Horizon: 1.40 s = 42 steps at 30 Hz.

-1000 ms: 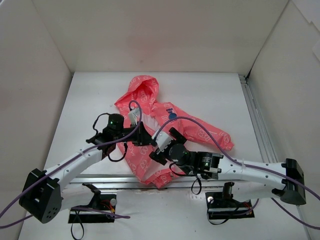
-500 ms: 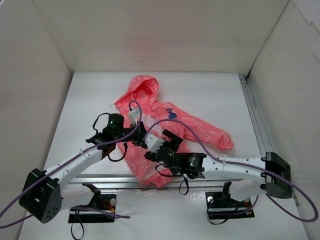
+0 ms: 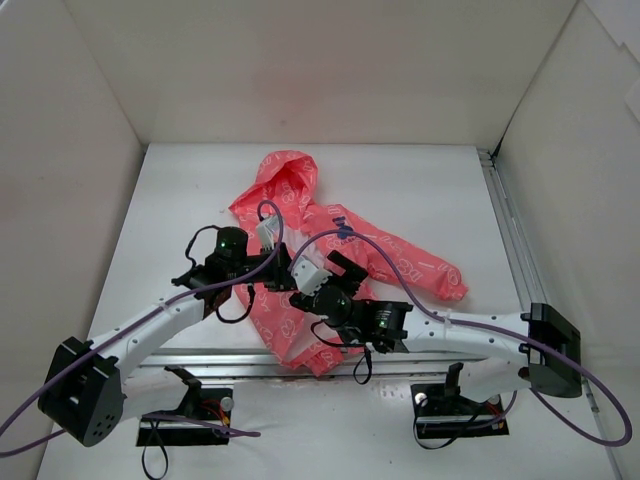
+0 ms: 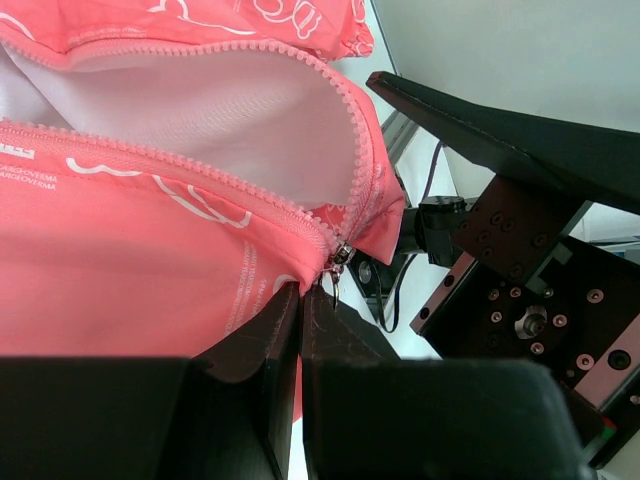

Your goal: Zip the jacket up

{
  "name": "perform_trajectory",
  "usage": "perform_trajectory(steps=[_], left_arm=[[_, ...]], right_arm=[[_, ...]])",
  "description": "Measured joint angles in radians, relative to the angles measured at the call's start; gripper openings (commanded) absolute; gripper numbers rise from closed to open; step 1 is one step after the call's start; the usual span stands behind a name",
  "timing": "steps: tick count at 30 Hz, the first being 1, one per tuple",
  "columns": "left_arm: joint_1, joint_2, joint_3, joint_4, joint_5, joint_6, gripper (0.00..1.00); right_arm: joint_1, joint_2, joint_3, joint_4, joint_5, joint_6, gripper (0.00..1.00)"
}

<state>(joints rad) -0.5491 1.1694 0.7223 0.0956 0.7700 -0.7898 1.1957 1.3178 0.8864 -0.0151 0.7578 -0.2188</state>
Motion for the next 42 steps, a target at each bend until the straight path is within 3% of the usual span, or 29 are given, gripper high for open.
perform_trajectory(steps=[15,25,31,35,39,42], left_arm=[[0.000,-0.003,0.000,0.043,0.006,0.000,0.00],[0.001,-0.005,0.004,-0.006,-0.013,0.029,0.00],[0.001,-0.005,0.004,-0.030,-0.027,0.037,0.00],[0.009,-0.005,0.004,-0.066,-0.035,0.039,0.00],[0.042,-0.012,0.015,-0.121,-0.052,0.050,0.00],[0.063,-0.036,0.045,-0.187,-0.105,0.069,0.00]], right_arm=[[-0.029,-0.068,0.009,-0.026,-0.039,-0.041,0.87],[-0.114,-0.111,0.158,-0.123,-0.173,-0.010,0.87],[-0.175,-0.045,0.216,-0.146,-0.265,0.061,0.85],[-0.197,-0.008,0.218,-0.180,-0.289,0.109,0.79],[-0.213,-0.025,0.213,-0.249,-0.294,0.172,0.54],[-0.215,-0.078,0.184,-0.307,-0.306,0.238,0.54]])
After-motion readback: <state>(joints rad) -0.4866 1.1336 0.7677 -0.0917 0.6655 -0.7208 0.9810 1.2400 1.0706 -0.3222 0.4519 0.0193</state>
